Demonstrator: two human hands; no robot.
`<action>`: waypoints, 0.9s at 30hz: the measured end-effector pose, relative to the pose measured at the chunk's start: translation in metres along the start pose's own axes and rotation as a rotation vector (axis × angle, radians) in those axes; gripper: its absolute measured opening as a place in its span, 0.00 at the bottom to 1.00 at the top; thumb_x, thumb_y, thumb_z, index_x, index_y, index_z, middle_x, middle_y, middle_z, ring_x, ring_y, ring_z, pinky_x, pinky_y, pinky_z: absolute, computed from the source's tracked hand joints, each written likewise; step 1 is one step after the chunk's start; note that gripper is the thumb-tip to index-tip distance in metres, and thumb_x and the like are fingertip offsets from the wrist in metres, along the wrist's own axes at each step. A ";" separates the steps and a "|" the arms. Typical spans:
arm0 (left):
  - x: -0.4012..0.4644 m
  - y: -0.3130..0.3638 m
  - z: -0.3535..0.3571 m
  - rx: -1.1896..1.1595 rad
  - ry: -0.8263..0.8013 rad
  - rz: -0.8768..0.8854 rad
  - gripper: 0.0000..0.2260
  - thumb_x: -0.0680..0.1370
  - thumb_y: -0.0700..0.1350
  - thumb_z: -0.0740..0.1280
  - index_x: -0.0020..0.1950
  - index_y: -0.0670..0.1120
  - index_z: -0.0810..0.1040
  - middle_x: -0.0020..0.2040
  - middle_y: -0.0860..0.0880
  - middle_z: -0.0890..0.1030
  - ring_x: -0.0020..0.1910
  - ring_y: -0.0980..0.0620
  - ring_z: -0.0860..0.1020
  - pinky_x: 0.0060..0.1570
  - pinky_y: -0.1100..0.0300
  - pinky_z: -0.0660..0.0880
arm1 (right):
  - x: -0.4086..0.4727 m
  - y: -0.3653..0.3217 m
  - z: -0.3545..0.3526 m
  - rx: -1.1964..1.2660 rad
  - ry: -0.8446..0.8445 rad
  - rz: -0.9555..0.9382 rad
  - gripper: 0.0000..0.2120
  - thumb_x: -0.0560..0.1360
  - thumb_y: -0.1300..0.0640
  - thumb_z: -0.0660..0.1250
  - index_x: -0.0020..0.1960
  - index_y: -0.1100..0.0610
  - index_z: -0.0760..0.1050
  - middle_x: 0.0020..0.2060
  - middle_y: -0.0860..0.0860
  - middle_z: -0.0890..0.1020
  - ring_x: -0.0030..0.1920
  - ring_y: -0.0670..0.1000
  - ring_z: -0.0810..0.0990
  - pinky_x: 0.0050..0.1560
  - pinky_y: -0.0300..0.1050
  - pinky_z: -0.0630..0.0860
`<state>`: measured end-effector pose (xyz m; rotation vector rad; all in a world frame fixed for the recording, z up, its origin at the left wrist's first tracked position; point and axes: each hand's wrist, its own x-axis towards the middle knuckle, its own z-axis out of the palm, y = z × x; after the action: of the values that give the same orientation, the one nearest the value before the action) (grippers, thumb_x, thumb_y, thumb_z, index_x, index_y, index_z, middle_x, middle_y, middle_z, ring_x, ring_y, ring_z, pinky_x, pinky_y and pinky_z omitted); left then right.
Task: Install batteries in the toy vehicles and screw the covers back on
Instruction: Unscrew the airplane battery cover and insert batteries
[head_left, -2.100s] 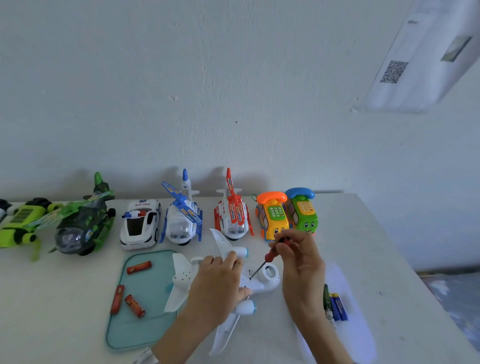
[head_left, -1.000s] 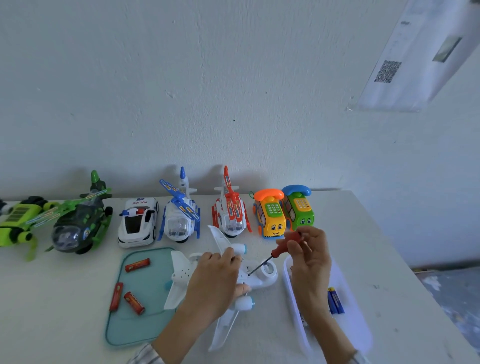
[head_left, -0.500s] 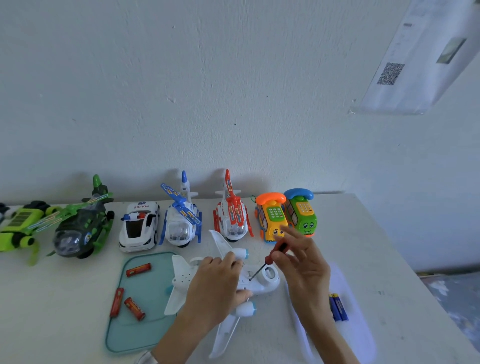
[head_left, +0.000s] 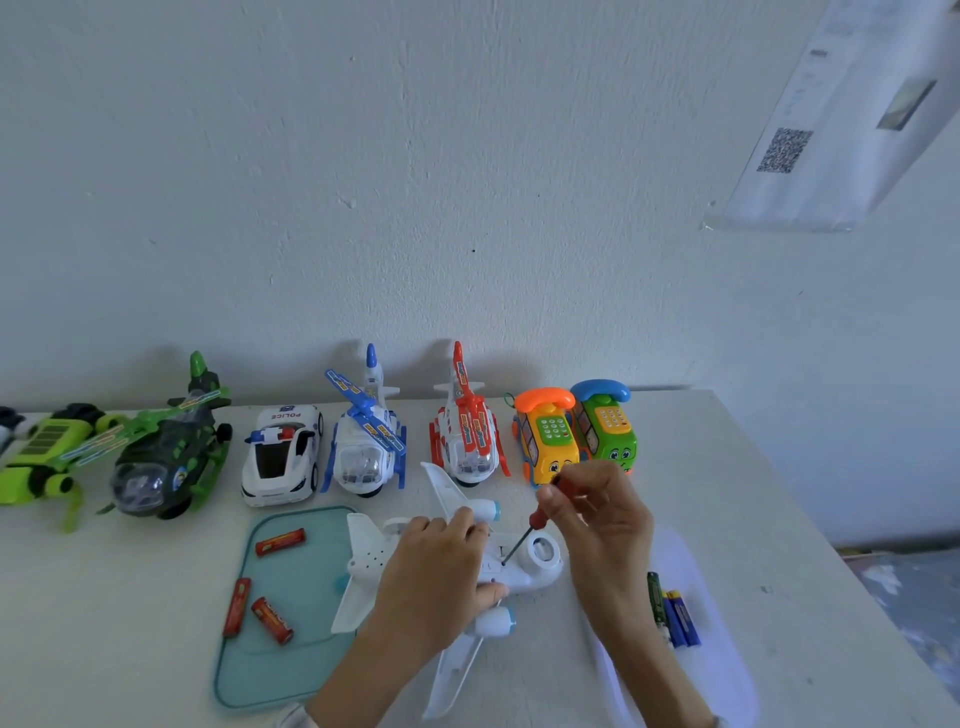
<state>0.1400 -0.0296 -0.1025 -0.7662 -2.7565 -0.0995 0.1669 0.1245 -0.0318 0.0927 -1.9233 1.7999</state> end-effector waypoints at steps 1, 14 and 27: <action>0.000 0.000 0.000 -0.002 -0.001 0.004 0.26 0.60 0.67 0.74 0.45 0.48 0.83 0.37 0.54 0.77 0.27 0.56 0.74 0.31 0.60 0.73 | -0.002 0.001 0.001 0.014 0.016 -0.014 0.08 0.69 0.63 0.72 0.40 0.53 0.74 0.35 0.53 0.78 0.34 0.59 0.80 0.37 0.40 0.76; 0.001 0.001 -0.009 -0.041 -0.094 -0.035 0.26 0.70 0.67 0.63 0.55 0.48 0.80 0.46 0.53 0.78 0.36 0.54 0.78 0.42 0.58 0.72 | -0.005 0.002 -0.007 0.068 0.101 0.051 0.12 0.70 0.68 0.72 0.39 0.53 0.75 0.34 0.57 0.80 0.32 0.62 0.80 0.39 0.51 0.77; 0.006 -0.001 -0.005 -0.049 -0.110 -0.022 0.23 0.63 0.67 0.65 0.44 0.49 0.82 0.36 0.54 0.75 0.26 0.55 0.73 0.30 0.59 0.73 | -0.005 0.005 -0.009 0.049 0.060 0.061 0.09 0.71 0.67 0.71 0.43 0.54 0.76 0.34 0.57 0.80 0.33 0.58 0.81 0.39 0.50 0.78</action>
<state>0.1362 -0.0281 -0.0962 -0.7759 -2.8773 -0.1338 0.1719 0.1325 -0.0380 -0.0029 -1.8592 1.8684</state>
